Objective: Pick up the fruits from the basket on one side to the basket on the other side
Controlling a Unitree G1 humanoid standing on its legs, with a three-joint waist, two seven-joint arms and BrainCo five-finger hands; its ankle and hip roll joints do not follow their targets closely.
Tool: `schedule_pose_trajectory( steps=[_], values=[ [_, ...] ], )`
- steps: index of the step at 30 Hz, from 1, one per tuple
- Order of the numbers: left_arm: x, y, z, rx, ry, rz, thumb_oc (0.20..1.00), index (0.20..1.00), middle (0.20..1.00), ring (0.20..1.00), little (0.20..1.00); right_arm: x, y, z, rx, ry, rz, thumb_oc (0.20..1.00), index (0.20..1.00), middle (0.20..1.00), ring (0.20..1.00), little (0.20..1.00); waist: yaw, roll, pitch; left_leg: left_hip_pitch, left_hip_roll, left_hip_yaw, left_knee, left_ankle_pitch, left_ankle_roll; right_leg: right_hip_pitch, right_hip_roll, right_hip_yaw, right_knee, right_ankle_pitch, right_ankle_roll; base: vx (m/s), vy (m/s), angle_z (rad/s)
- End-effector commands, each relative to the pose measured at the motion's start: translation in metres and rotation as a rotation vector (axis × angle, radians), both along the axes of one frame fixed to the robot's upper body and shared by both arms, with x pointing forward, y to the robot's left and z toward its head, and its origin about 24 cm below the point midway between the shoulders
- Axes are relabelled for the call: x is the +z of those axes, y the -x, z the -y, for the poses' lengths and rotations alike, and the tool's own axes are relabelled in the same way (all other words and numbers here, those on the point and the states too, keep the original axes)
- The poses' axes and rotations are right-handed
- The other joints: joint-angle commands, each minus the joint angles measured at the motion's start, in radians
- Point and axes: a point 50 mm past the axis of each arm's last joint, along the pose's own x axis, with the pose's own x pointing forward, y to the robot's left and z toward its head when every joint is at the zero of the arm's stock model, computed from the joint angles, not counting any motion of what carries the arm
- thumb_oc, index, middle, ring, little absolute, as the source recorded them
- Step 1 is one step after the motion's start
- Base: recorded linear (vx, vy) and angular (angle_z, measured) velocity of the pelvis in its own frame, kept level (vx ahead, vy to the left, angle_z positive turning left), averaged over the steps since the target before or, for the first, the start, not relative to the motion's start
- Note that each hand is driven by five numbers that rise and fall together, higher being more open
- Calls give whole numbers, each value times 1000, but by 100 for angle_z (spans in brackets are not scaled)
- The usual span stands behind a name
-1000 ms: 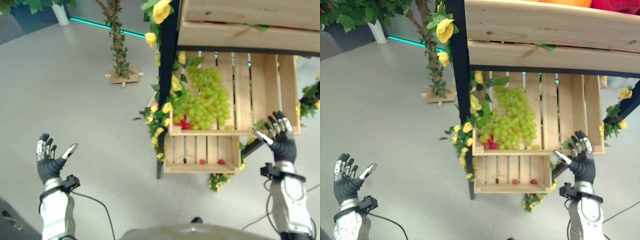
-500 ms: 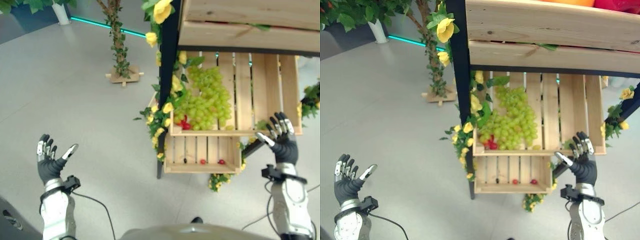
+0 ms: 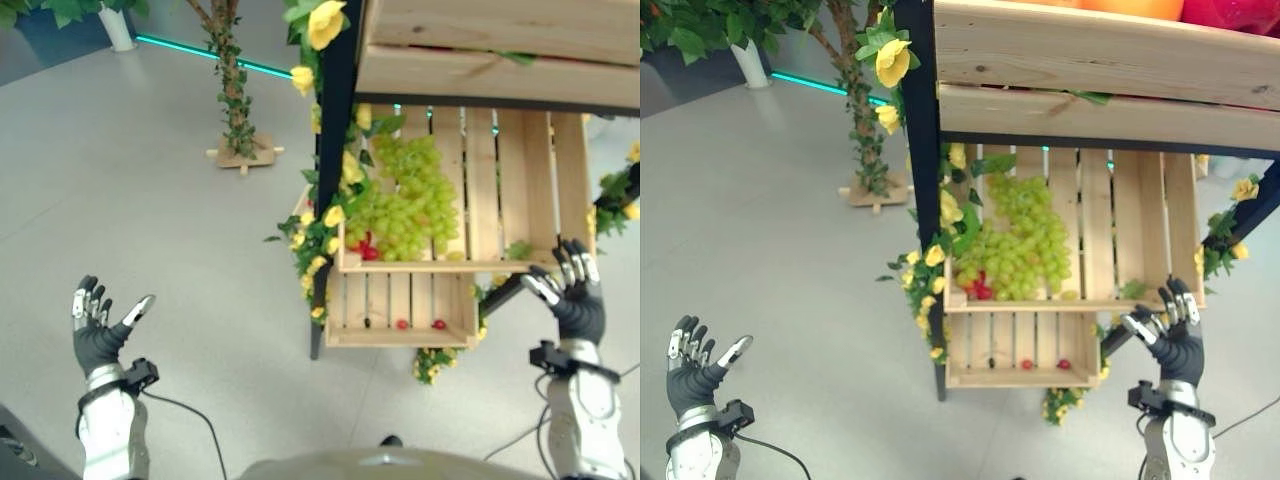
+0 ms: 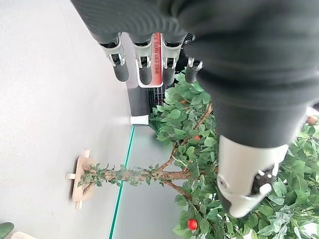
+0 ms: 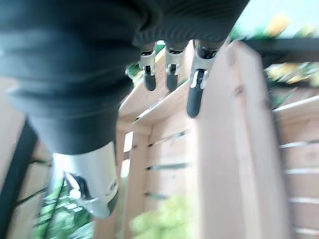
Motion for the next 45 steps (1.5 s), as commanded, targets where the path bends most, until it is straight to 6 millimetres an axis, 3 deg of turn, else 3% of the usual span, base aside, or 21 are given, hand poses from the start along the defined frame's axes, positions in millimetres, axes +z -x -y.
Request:
schedule_pose_trajectory(
  steps=[1, 7, 9, 17, 21, 26, 30, 37, 42, 43, 44, 45],
  values=[
    [22, 1, -15, 34, -121, 78, 1000, 1000, 1000, 1000, 1000, 0, 2, 6, -72, 6, 6, 1000, 1000, 1000, 1000, 1000, -10, -9, -4, -21, -23, 28, 2, -36, -1, 26, -22, 20, -41, 40, 107, 16, 11, -15],
    [25, -3, -16, 41, -134, 89, 1000, 1000, 1000, 1000, 1000, -4, 4, 33, -260, 42, -28, 1000, 1000, 1000, 1000, 1000, -8, -10, -11, -16, -22, 27, 2, -40, 1, 27, -22, 23, -41, 40, 111, 6, 3, -3],
    [25, -4, -16, 41, -133, 91, 1000, 1000, 1000, 1000, 1000, -3, 3, 34, -262, 43, -25, 1000, 1000, 1000, 1000, 1000, -7, -9, -8, -16, -22, 28, 3, -40, 1, 27, -22, 23, -40, 40, 111, 0, 0, 0],
    [31, -15, -16, -13, -168, 88, 1000, 1000, 1000, 1000, 1000, -20, 30, 99, -596, 89, -217, 1000, 1000, 1000, 1000, 1000, 7, -25, -25, -10, -23, 13, 2, -46, 1, 36, -23, 18, -46, 51, 122, 11, -2, 2],
    [31, -18, -14, -47, -173, 77, 1000, 1000, 1000, 1000, 1000, -27, 42, 121, -683, 73, -298, 1000, 1000, 1000, 1000, 1000, 17, -30, -29, -9, -23, 11, 1, -47, 0, 42, -22, 13, -50, 55, 126, 0, 0, 0],
    [31, -20, -13, -61, -177, 74, 1000, 1000, 1000, 1000, 1000, -21, 49, 138, -732, 73, -314, 1000, 1000, 1000, 1000, 1000, 22, -31, -29, -7, -22, 10, 1, -49, -1, 47, -19, 10, -52, 55, 127, 0, 0, 0],
    [29, -20, -13, -63, -173, 69, 1000, 1000, 1000, 1000, 1000, -23, 51, 140, -728, 75, -334, 1000, 1000, 1000, 1000, 1000, 24, -30, -29, -6, -23, 9, 1, -49, -2, 47, -18, 9, -49, 51, 125, 0, 0, 0],
    [27, -21, -12, -59, -162, 65, 1000, 1000, 1000, 1000, 1000, -44, 55, 132, -691, 44, -434, 1000, 1000, 1000, 1000, 1000, 26, -29, -24, -7, -24, 9, 3, -49, -1, 46, -20, 8, -45, 50, 124, 0, 0, 0],
    [14, -24, -9, -87, -133, 2, 1000, 1000, 1000, 1000, 1000, -119, 82, 89, -447, -25, -895, 1000, 1000, 1000, 1000, 1000, 38, -31, -15, -6, -24, 15, 5, -48, 0, 43, -22, 5, -42, 52, 120, 0, 0, 0],
    [14, -23, -10, -85, -134, 1, 1000, 1000, 1000, 1000, 1000, -119, 81, 89, -443, -24, -896, 1000, 1000, 1000, 1000, 1000, 36, -32, -15, -6, -24, 16, 5, -48, 0, 43, -21, 6, -42, 52, 120, 0, 0, 0],
    [5, -21, -12, -84, -110, -43, 1000, 1000, 1000, 1000, 1000, -141, 94, 71, -356, -77, -1040, 1000, 1000, 1000, 1000, 1000, 40, -33, -14, -6, -23, 15, 6, -48, 0, 43, -21, 6, -41, 50, 118, 0, 0, 0],
    [-2, -20, -11, -79, -80, -61, 1000, 1000, 1000, 1000, 1000, -149, 99, 62, -302, -49, -1114, 1000, 1000, 1000, 1000, 1000, 43, -32, -13, -5, -24, 15, 6, -48, 1, 44, -21, 6, -41, 50, 117, 0, 0, 0]
  ],
)
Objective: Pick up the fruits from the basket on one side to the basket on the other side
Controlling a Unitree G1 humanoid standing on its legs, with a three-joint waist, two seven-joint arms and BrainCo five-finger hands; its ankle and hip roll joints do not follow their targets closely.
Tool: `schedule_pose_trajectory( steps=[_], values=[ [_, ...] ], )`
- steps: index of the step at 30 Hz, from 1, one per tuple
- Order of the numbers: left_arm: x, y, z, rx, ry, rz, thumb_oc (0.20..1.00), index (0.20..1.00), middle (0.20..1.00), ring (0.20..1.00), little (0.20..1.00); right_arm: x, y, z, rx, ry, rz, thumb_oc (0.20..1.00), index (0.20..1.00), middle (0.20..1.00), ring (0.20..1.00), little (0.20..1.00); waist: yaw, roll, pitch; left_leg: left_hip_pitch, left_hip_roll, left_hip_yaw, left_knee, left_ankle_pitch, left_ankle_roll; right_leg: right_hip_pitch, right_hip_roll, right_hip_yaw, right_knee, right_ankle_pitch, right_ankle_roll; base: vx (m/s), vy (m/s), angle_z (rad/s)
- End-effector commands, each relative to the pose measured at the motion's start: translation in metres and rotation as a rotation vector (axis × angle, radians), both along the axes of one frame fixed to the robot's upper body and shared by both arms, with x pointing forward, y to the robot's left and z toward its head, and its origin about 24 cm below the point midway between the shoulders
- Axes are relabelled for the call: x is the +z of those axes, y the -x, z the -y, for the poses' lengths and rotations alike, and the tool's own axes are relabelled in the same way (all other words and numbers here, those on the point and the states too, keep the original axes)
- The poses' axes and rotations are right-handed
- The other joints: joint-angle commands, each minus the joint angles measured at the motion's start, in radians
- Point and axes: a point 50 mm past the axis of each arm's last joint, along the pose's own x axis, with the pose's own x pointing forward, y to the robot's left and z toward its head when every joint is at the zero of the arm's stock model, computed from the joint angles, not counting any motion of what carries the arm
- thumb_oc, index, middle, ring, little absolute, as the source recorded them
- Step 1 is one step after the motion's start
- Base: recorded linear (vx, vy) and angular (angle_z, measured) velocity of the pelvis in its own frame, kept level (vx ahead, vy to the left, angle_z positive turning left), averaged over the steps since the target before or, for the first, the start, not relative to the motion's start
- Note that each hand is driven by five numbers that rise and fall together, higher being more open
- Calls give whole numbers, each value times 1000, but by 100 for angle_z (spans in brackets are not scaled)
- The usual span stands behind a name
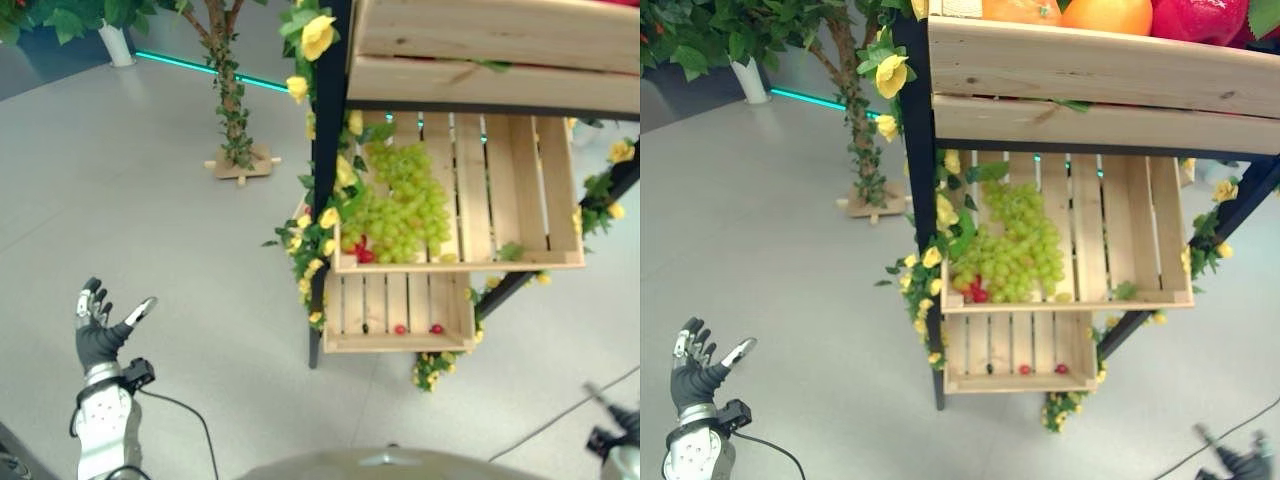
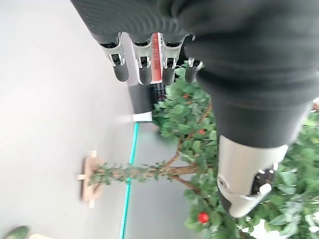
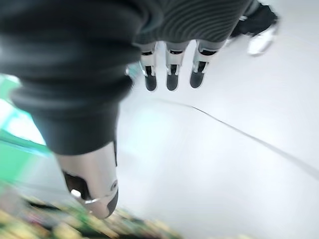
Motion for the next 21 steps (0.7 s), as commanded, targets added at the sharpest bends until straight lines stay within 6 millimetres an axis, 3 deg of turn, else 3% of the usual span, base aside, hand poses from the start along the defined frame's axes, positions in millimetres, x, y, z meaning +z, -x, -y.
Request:
schedule_pose_trajectory(
  steps=[1, 3, 4, 7, 11, 14, 18, 21],
  values=[
    [22, -16, -2, -52, -58, 90, 1000, 1000, 1000, 1000, 1000, -8, -8, -12, 87, -49, -57, 1000, 1000, 1000, 1000, 1000, 27, -28, 14, -7, -27, 10, 2, -48, 1, 37, -17, -4, -47, 51, 116, 0, 0, 0],
    [16, -12, -4, -33, -21, 78, 1000, 1000, 1000, 1000, 1000, -18, -4, -24, 143, -81, -132, 1000, 1000, 1000, 1000, 1000, 28, -28, 13, -7, -27, 9, 3, -47, 2, 37, -19, -5, -46, 53, 117, 0, 0, 0],
    [11, -12, -2, -37, 1, 58, 1000, 1000, 1000, 1000, 1000, -29, 11, -38, 176, -131, -241, 1000, 1000, 1000, 1000, 1000, 32, -26, 11, -5, -28, 7, 2, -48, 3, 39, -20, -8, -47, 52, 116, 0, 0, 0],
    [10, -13, 1, -59, 0, 49, 1000, 1000, 1000, 1000, 1000, -41, 27, -55, 194, -213, -338, 1000, 1000, 1000, 1000, 1000, 36, -24, 6, 0, -29, 2, 0, -49, 4, 45, -22, -13, -49, 52, 116, 0, 0, 0],
    [8, -14, 3, -72, 16, 40, 1000, 1000, 1000, 1000, 1000, -48, 37, -69, 218, -274, -408, 1000, 1000, 1000, 1000, 1000, 40, -21, -1, 3, -30, 0, 0, -50, 5, 51, -24, -19, -53, 54, 116, 8, -3, 8],
    [6, -15, 5, -101, 28, 23, 1000, 1000, 1000, 1000, 1000, -56, 51, -89, 277, -372, -497, 1000, 1000, 1000, 1000, 1000, 46, -20, -11, 6, -30, -5, -1, -50, 6, 57, -27, -25, -56, 56, 117, 10, -3, 6],
    [4, -15, 6, -112, 34, 10, 1000, 1000, 1000, 1000, 1000, -59, 48, -96, 272, -386, -494, 1000, 1000, 1000, 1000, 1000, 49, -19, -19, 9, -32, -7, -3, -50, 7, 60, -28, -27, -58, 57, 116, 6, 1, 5],
    [1, -15, 7, -119, 24, -13, 1000, 1000, 1000, 1000, 1000, -61, 36, -105, 285, -397, -450, 1000, 1000, 1000, 1000, 1000, 52, -18, -22, 11, -32, -7, -4, -49, 6, 62, -29, -28, -62, 59, 117, 0, 0, 0]
  ],
)
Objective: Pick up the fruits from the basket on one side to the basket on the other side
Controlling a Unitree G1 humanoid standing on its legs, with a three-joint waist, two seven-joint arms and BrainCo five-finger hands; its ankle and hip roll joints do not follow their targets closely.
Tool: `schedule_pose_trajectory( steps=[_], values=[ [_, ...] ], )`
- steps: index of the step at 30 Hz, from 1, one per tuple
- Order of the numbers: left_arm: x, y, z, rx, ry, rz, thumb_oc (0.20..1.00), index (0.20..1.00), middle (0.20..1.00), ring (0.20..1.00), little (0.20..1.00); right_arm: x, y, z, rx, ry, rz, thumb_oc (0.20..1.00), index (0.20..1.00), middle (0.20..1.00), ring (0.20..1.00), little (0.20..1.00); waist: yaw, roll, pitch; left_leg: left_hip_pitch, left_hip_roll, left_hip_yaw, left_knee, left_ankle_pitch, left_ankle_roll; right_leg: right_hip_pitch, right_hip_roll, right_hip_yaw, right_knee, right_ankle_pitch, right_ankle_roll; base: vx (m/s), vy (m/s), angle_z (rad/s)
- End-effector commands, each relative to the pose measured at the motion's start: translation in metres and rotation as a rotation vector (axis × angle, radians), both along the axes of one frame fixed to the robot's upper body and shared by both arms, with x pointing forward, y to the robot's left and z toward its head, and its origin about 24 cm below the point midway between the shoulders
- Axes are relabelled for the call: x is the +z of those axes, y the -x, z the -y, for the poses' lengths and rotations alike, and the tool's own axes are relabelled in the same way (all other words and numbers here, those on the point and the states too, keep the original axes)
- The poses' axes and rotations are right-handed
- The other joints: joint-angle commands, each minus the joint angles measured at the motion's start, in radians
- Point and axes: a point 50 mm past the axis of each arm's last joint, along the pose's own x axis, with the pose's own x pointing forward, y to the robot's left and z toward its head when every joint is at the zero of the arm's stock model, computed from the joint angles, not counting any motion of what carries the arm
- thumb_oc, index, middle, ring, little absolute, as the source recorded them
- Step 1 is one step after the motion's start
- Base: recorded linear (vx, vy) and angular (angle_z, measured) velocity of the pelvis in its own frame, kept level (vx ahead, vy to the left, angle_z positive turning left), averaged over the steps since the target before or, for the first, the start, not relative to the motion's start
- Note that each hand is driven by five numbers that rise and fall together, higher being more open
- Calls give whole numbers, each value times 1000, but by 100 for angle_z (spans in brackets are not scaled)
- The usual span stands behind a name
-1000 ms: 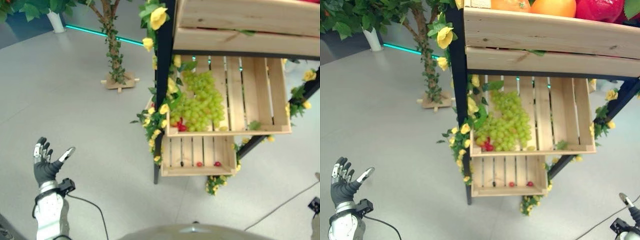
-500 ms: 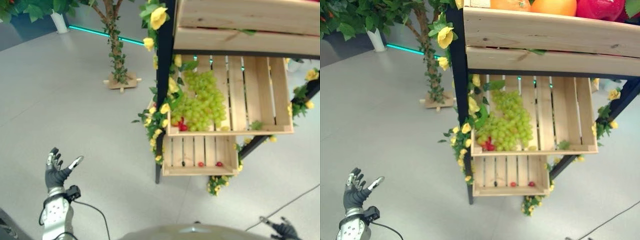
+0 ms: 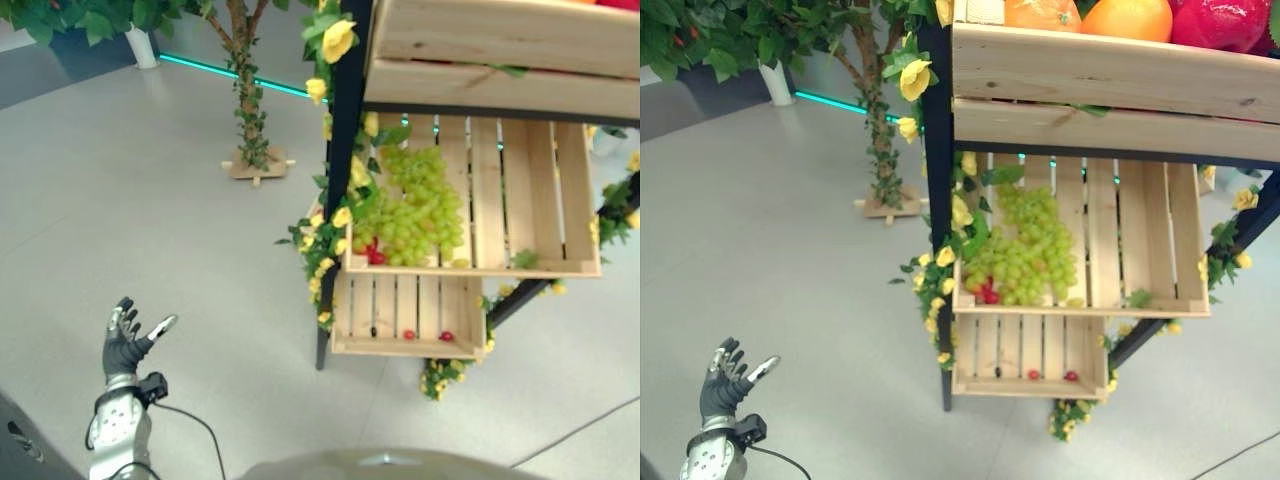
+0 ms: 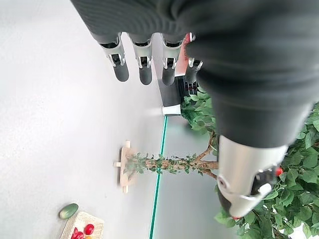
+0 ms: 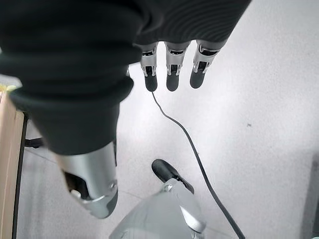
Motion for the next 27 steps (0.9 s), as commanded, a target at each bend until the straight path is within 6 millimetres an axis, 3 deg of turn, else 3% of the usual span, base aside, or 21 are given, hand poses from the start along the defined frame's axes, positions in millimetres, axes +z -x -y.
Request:
schedule_pose_trajectory(
  steps=[1, 5, 9, 12, 15, 18, 22, 27],
  values=[
    [22, -16, 2, -55, -54, 97, 1000, 1000, 1000, 1000, 1000, -3, -17, -12, 19, -18, 13, 1000, 1000, 1000, 1000, 1000, 14, -32, -31, -7, -30, 15, -1, -49, 4, 32, -16, -3, -69, 64, 115, 0, 0, 0],
    [10, -13, 4, -65, -54, 26, 1000, 1000, 1000, 1000, 1000, -2, -24, -11, 7, -7, 37, 1000, 1000, 1000, 1000, 1000, 17, -31, -31, -8, -29, 13, -3, -46, 2, 32, -16, -4, -71, 63, 114, 0, 0, 0],
    [-36, 9, 4, -85, -43, -246, 1000, 1000, 1000, 1000, 1000, 2, -31, -2, 1, 26, 55, 1000, 1000, 1000, 1000, 1000, 16, -26, -29, -11, -27, 10, -3, -43, 3, 31, -16, -6, -71, 59, 112, 0, 0, 0],
    [-73, 42, 10, -88, -2, -480, 1000, 1000, 1000, 1000, 1000, 4, -37, 2, -10, 48, 74, 1000, 1000, 1000, 1000, 1000, 15, -22, -27, -14, -28, 9, -2, -43, 4, 25, -16, -2, -67, 58, 111, 0, 0, 0],
    [-112, 93, 25, -99, 96, -776, 1000, 1000, 1000, 1000, 1000, 4, -41, 2, 0, 55, 82, 1000, 1000, 1000, 1000, 1000, 13, -20, -27, -15, -29, 11, -2, -41, 5, 22, -15, 2, -68, 58, 110, 0, 0, 0],
    [-133, 135, 43, -81, 230, -1001, 1000, 1000, 1000, 1000, 1000, 4, -46, 0, 26, 51, 91, 1000, 1000, 1000, 1000, 1000, 3, -16, -29, -14, -27, 16, -6, -39, 5, 19, -10, 14, -70, 59, 107, 0, 0, 0],
    [-143, 160, 60, -64, 377, -1112, 1000, 1000, 1000, 1000, 1000, 5, -49, 0, 53, 38, 89, 1000, 1000, 1000, 1000, 1000, -12, -11, -37, -9, -27, 21, -11, -38, 6, 16, -6, 25, -71, 59, 105, 13, 5, 2],
    [-146, 174, 69, -100, 424, -1192, 1000, 1000, 1000, 1000, 1000, 3, -47, -2, 64, 10, 76, 1000, 1000, 1000, 1000, 1000, -14, -8, -43, -9, -26, 16, -15, -38, 6, 15, -2, 31, -68, 55, 103, 3, -2, 1]
  ],
)
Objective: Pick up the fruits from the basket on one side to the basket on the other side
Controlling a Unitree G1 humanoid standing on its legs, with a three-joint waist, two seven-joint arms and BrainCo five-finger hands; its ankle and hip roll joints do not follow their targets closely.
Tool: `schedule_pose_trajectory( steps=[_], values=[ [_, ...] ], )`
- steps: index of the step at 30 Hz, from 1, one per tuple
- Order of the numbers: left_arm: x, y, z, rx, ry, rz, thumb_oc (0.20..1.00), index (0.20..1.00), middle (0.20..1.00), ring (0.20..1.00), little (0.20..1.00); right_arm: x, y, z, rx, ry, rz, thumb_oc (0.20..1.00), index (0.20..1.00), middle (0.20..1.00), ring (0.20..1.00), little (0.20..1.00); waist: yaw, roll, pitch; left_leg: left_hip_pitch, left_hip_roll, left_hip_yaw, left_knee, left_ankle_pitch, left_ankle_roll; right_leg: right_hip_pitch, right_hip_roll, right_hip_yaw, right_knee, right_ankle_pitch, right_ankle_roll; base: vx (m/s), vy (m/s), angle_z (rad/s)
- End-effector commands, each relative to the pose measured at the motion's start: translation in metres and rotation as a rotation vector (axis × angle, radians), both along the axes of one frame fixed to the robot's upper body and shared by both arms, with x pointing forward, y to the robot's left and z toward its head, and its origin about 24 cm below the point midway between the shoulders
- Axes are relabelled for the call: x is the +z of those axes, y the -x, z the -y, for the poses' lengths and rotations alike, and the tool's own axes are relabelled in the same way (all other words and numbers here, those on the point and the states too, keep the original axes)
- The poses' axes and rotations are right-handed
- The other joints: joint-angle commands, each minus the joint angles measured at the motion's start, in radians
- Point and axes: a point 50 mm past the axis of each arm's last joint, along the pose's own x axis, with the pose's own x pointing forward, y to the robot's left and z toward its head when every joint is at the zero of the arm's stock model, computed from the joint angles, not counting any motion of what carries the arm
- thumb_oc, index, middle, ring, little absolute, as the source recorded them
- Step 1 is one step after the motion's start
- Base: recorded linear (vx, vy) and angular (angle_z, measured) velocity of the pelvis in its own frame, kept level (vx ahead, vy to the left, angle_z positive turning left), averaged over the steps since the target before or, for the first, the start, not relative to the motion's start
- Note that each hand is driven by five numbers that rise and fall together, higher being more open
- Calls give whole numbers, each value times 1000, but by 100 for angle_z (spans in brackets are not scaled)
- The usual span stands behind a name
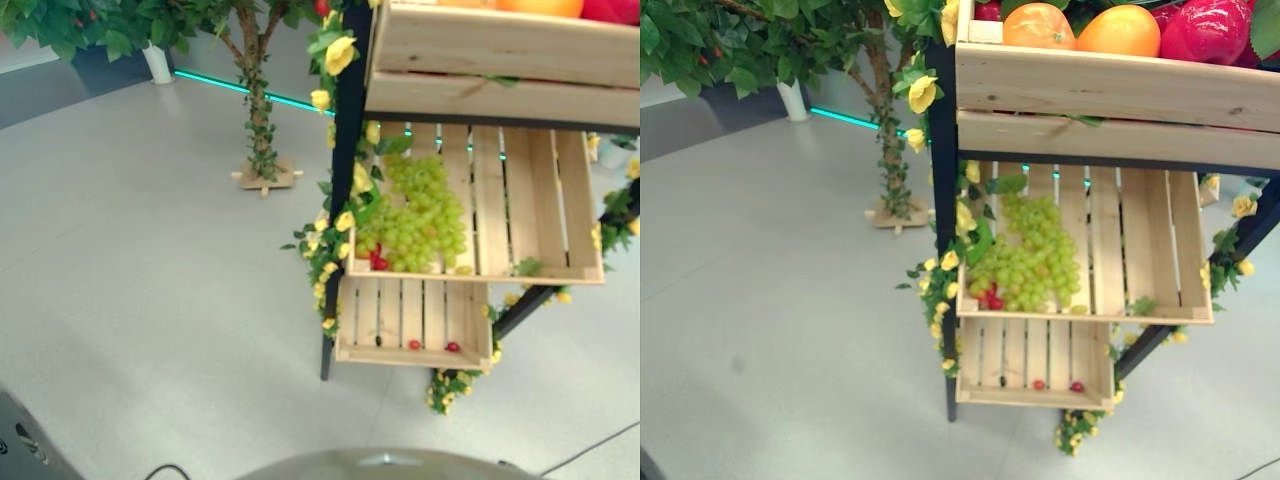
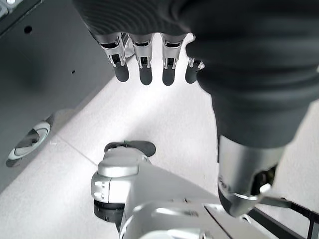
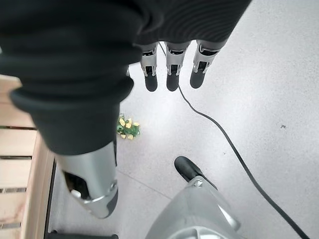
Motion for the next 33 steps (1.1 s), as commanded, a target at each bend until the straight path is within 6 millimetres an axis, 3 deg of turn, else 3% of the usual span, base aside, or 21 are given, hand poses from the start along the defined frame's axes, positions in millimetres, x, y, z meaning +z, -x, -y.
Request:
schedule_pose_trajectory(
  steps=[1, 9, 12, 17, 18, 20, 21, 22, 23, 24, 26, 27, 30, 32, 33],
  values=[
    [-1, -2, 3, -14, 29, -17, 1000, 1000, 1000, 1000, 1000, 1, -19, -3, 3, -18, 25, 1000, 1000, 1000, 1000, 1000, -9, -19, -11, -4, -30, 20, -18, -31, 6, 17, 4, 30, -88, 68, 105, 14, -8, 6],
    [-2, -8, 5, -14, 30, 21, 1000, 1000, 1000, 1000, 1000, 0, -13, -3, -16, -35, 14, 1000, 1000, 1000, 1000, 1000, 13, -23, -6, -22, -6, 4, 24, -50, -5, 15, 21, 28, -74, 38, 90, 19, -42, 16],
    [-1, -13, 5, -17, 21, 52, 1000, 1000, 1000, 1000, 1000, 1, -15, -3, 7, -29, 12, 1000, 1000, 1000, 1000, 1000, 47, -29, 2, -44, 12, -10, 58, -56, -20, 27, 33, 7, -89, 31, 85, -8, -94, 35],
    [-2, -30, 12, -42, 13, 125, 1000, 1000, 1000, 1000, 1000, 4, -34, -2, 40, -2, 56, 1000, 1000, 1000, 1000, 1000, 114, -18, 28, -115, 42, -25, 113, -35, -58, 58, 57, -71, -140, 8, 73, -76, -52, 65],
    [-2, -35, 14, -75, 16, 129, 1000, 1000, 1000, 1000, 1000, 5, -35, -1, 33, 10, 60, 1000, 1000, 1000, 1000, 1000, 112, -15, 40, -142, 54, 34, 125, -10, -60, 69, 60, -96, -144, -7, 64, -211, -8, 155],
    [-2, -51, 17, -137, 27, 146, 1000, 1000, 1000, 1000, 1000, 7, -35, 5, -8, 33, 70, 1000, 1000, 1000, 1000, 1000, 51, -8, 58, -204, 97, 206, 171, 26, -45, 73, 69, -125, -141, -41, 39, -201, 16, 244],
    [-2, -52, 18, -137, 28, 148, 1000, 1000, 1000, 1000, 1000, 7, -36, 6, -8, 34, 72, 1000, 1000, 1000, 1000, 1000, 49, -7, 58, -211, 100, 205, 180, 22, -44, 70, 70, -127, -141, -44, 37, -145, 88, 315],
    [-1, -61, 16, -178, 23, 158, 1000, 1000, 1000, 1000, 1000, 7, -31, 8, -67, 38, 66, 1000, 1000, 1000, 1000, 1000, 34, 9, 66, -222, 97, 279, 174, 24, -28, 69, 93, -136, -135, -63, 18, -81, 62, 261],
    [-1, -62, 16, -181, 23, 159, 1000, 1000, 1000, 1000, 1000, 7, -31, 8, -70, 38, 67, 1000, 1000, 1000, 1000, 1000, 32, 9, 66, -223, 97, 277, 171, 27, -28, 69, 93, -140, -136, -64, 17, -11, 175, 212],
    [0, -61, 13, -183, 5, 157, 1000, 1000, 1000, 1000, 1000, 6, -34, 3, -76, 23, 73, 1000, 1000, 1000, 1000, 1000, 51, 7, 65, -231, 66, 222, 162, 8, -4, 66, 80, -159, -96, -68, 20, 59, 108, 114],
    [1, -60, 9, -179, -8, 153, 1000, 1000, 1000, 1000, 1000, 5, -38, 0, -66, 19, 81, 1000, 1000, 1000, 1000, 1000, 57, 4, 66, -229, 50, 207, 149, 12, 3, 63, 56, -179, -55, -70, 26, 154, 189, 104],
    [2, -61, 4, -164, -29, 158, 1000, 1000, 1000, 1000, 1000, 4, -43, -8, -67, -1, 100, 1000, 1000, 1000, 1000, 1000, 64, 7, 78, -211, 42, 197, 139, -3, 20, 50, 4, -176, 49, -69, 47, 269, 273, 56],
    [4, -61, -2, -157, -56, 160, 1000, 1000, 1000, 1000, 1000, 3, -47, -12, -65, -13, 117, 1000, 1000, 1000, 1000, 1000, 60, 27, 100, -172, 4, 140, 125, -27, 47, 10, -100, -110, 262, -30, 105, 236, 261, 60],
    [4, -63, -2, -164, -63, 163, 1000, 1000, 1000, 1000, 1000, 6, -55, -11, -46, -10, 146, 1000, 1000, 1000, 1000, 1000, 51, 39, 121, -151, -35, 77, 114, -30, 66, -30, -110, -22, 369, 14, 148, 139, 202, 72],
    [4, -64, -2, -164, -62, 164, 1000, 1000, 1000, 1000, 1000, 6, -56, -11, -46, -9, 147, 1000, 1000, 1000, 1000, 1000, 51, 39, 121, -150, -38, 77, 113, -32, 68, -34, -115, -18, 376, 14, 153, 95, 117, 55]
  ],
)
